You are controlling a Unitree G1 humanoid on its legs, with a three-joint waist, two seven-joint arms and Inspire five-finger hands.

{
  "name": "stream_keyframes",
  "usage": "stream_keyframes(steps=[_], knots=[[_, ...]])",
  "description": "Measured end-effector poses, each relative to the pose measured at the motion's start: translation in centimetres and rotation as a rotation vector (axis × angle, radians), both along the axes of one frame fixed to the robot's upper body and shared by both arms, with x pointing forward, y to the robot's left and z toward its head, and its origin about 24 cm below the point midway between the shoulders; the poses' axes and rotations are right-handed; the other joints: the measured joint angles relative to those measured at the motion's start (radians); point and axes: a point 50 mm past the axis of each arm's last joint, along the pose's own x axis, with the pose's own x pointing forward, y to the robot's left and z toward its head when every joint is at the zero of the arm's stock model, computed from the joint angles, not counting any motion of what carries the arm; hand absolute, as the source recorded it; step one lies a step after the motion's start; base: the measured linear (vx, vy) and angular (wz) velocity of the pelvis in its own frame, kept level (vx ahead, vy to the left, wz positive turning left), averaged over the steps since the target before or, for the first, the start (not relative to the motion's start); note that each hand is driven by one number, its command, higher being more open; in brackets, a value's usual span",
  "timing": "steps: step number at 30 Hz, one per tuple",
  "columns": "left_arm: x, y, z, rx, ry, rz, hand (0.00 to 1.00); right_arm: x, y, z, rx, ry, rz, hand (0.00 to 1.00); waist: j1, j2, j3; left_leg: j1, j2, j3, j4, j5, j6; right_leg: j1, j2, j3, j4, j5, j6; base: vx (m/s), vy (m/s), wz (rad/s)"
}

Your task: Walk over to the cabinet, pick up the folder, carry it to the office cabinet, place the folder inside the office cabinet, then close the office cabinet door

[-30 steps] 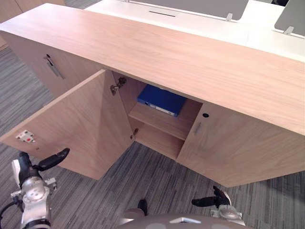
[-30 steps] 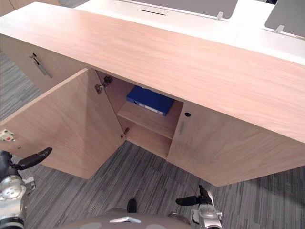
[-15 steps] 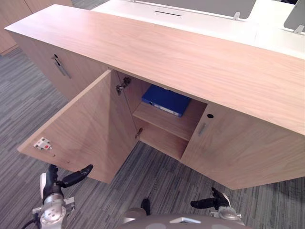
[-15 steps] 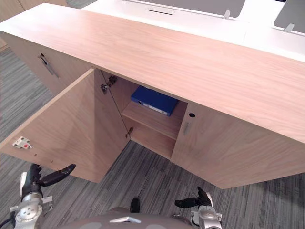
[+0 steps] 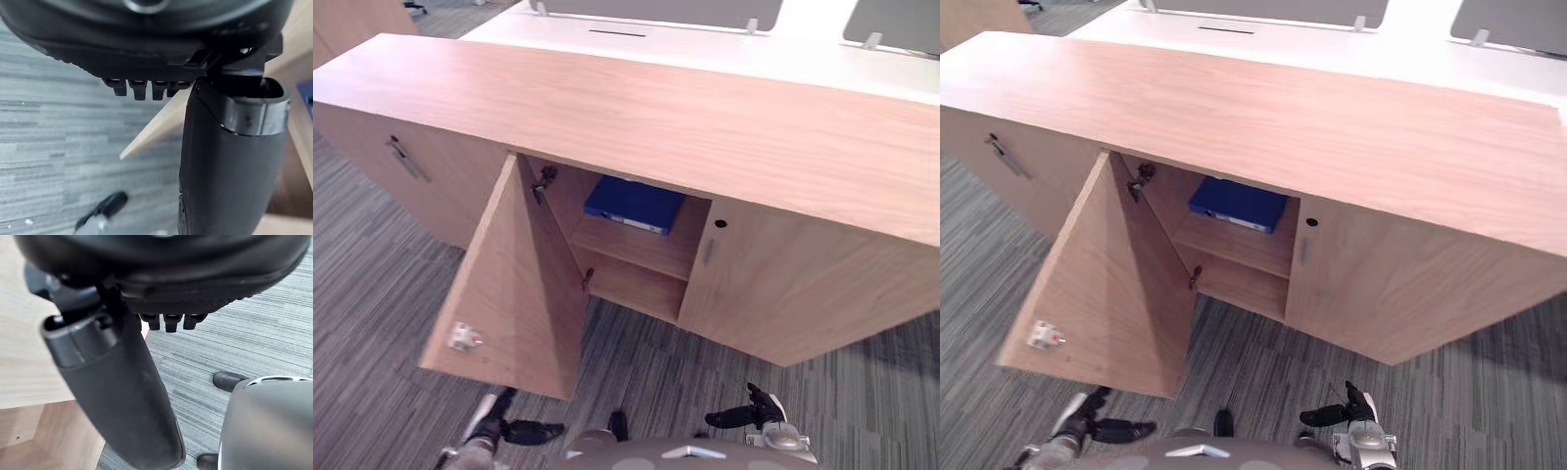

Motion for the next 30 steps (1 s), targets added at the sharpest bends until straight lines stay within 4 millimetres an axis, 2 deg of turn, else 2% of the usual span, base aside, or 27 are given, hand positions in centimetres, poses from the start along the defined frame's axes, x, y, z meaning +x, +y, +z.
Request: stream_keyframes(steps=[2,3,4,6,9,12,16,24,30], knots=[[2.7,-1.4,0.4,-0.008,-0.064,-0.121,1.0,0.0,-0.2,0.0,-0.006,0.002,0.0,1.0,-0.019,0.004,-0.007,0.001,0.002,0.014,0.0,0.001,0.001,-0.007,0.0,0.017,-0.003,0.009,0.003,-0.09,0.032,-0.28],[4.3,-2.4,0.6,-0.008,-0.092,-0.19,1.0,0.0,-0.3,0.1,-0.008,0.001,-0.001,1.0,-0.042,0.005,-0.014,0.001,0.001,0.019,-0.001,0.002,0.003,-0.008,-0.001,0.024,-0.007,0.014,0.004,-0.07,0.02,-0.15],[4.8,-2.8,0.7,-0.008,-0.098,-0.218,1.0,0.1,-0.3,0.1,-0.008,0.0,0.0,1.0,-0.051,0.005,-0.017,0.001,0.001,0.025,-0.001,0.002,0.003,-0.01,-0.001,0.03,-0.01,0.016,0.002,-0.07,0.031,-0.27],[6.9,-4.8,1.3,-0.024,-0.175,-0.314,1.0,-0.2,-0.3,-0.1,-0.008,0.012,-0.003,1.0,-0.075,-0.002,-0.029,0.001,0.002,0.05,-0.001,0.001,0.003,-0.018,0.002,0.057,-0.021,0.029,0.004,-0.04,0.032,-0.32],[10.2,-7.0,2.5,-0.041,-0.287,-0.348,1.0,-1.0,-0.3,-0.3,-0.013,0.045,-0.015,1.0,-0.096,-0.009,-0.032,0.001,0.001,0.071,-0.001,0.0,0.004,-0.021,0.004,0.078,-0.041,0.045,0.004,-0.02,0.015,-0.25],[12.4,-7.4,3.1,-0.009,-0.346,-0.333,1.0,-1.7,-0.3,-0.5,-0.017,0.07,-0.024,1.0,-0.116,-0.009,-0.032,0.003,0.001,0.082,-0.001,0.001,0.006,-0.02,0.008,0.086,-0.049,0.053,0.008,0.0,-0.002,-0.12],[13.7,-7.0,3.2,0.038,-0.375,-0.259,1.0,-2.0,-0.3,-0.6,-0.018,0.077,-0.029,1.0,-0.13,-0.008,-0.032,0.004,0.008,0.089,0.0,0.0,0.004,-0.016,0.017,0.095,-0.064,0.059,0.003,0.02,-0.022,-0.08],[14.3,-6.0,2.8,0.037,-0.367,-0.077,1.0,-2.0,-0.2,-0.6,-0.027,0.082,-0.041,1.0,-0.154,-0.009,-0.032,0.018,0.021,0.101,-0.001,-0.009,-0.009,-0.004,0.031,0.106,-0.074,0.06,-0.004,-0.01,-0.026,-0.06],[14.6,-5.8,2.9,0.011,-0.368,-0.018,1.0,-2.3,-0.2,-0.7,-0.013,0.088,-0.098,1.0,-0.154,-0.012,-0.029,0.019,0.03,0.114,-0.001,-0.013,-0.016,-0.007,0.039,0.117,-0.08,0.063,-0.009,-0.02,-0.022,-0.07]])
